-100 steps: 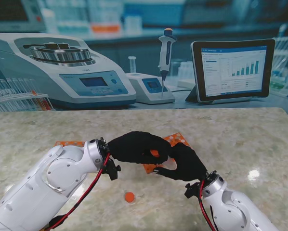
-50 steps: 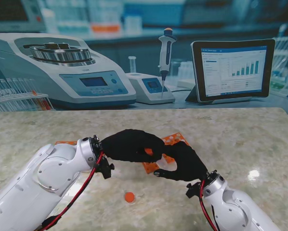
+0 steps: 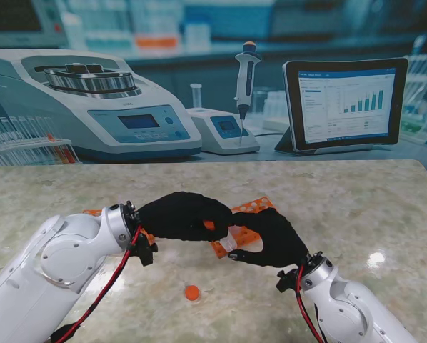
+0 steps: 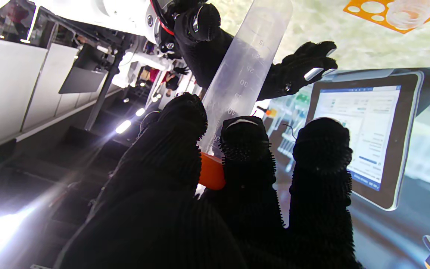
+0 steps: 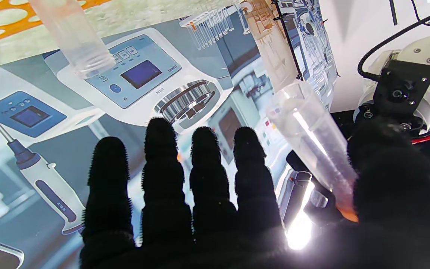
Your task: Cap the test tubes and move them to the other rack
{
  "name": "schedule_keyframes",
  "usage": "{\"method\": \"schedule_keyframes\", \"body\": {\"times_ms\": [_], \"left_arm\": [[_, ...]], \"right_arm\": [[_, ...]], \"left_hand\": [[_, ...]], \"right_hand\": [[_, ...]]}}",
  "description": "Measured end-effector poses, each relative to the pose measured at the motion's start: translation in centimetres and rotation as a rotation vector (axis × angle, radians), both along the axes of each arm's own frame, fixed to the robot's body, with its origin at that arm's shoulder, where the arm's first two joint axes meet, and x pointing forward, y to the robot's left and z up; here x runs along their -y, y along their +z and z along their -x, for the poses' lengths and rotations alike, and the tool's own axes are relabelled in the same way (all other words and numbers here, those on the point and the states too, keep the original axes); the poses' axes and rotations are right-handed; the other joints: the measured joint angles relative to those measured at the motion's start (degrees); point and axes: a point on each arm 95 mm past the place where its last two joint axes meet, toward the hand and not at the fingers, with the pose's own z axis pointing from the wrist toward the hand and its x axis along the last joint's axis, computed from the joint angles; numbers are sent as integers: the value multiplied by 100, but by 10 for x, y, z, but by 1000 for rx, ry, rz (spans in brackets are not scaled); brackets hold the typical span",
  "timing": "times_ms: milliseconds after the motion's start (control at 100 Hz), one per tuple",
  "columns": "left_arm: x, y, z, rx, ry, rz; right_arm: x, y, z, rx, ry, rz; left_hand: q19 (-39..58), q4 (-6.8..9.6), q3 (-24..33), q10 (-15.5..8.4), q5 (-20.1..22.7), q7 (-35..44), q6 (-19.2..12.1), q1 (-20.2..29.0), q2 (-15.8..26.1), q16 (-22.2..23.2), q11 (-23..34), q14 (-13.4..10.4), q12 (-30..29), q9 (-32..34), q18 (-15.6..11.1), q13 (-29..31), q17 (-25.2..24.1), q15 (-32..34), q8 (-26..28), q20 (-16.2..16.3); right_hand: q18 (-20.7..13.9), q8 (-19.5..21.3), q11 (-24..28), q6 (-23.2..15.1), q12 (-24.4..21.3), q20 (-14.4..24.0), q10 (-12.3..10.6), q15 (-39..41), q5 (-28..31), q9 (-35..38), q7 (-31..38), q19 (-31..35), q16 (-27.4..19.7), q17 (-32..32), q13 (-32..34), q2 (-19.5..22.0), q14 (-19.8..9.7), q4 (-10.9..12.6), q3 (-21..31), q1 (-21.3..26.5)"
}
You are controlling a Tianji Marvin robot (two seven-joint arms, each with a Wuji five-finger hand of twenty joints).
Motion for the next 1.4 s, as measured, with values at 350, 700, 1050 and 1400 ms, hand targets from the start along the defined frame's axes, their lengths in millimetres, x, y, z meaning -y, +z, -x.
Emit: {"method": "schedule_keyframes", "body": {"times_ms": [350,700,1050,1400], "left_arm": [[-17,-2,0,12,51,-23],[-39,-7,-2,23,111,-54],[-58,-15,-1,23,168,-74],[-75,-18,-3,34,219,-92]], "right_arm": [[4,-1,-1,-20,-5,33],[-1,12,-13,-71,66,127],[-7,37,-35,-70,127,193],[-17,52,-52,-114,185,247]], "left_hand": [[-11,0,3,4,6,1,-2,0,0,0,0,5,40,0,4,0,0,0,21,3],[-46,0,6,11,7,1,-3,0,0,0,1,17,43,0,14,0,-7,0,30,5],[-55,-33,34,43,8,1,-4,0,0,0,15,43,46,0,25,0,-78,0,75,72],[-62,-34,37,43,9,1,-4,0,0,0,15,51,48,0,31,0,-135,0,84,78]], "right_hand": [[0,-2,0,-51,-2,-2,0,6,0,-1,16,-1,-5,-90,1,0,0,0,0,0],[1,23,5,-243,-2,-2,0,-48,12,-1,150,-2,-7,-155,-130,0,-12,0,9,-59],[1,85,6,-252,5,-2,0,-42,61,-1,216,-4,-8,-160,-129,0,-15,0,9,-59],[1,89,6,-325,5,-4,0,-129,65,-1,216,-75,-81,-162,-132,0,-78,0,8,-59]]}}
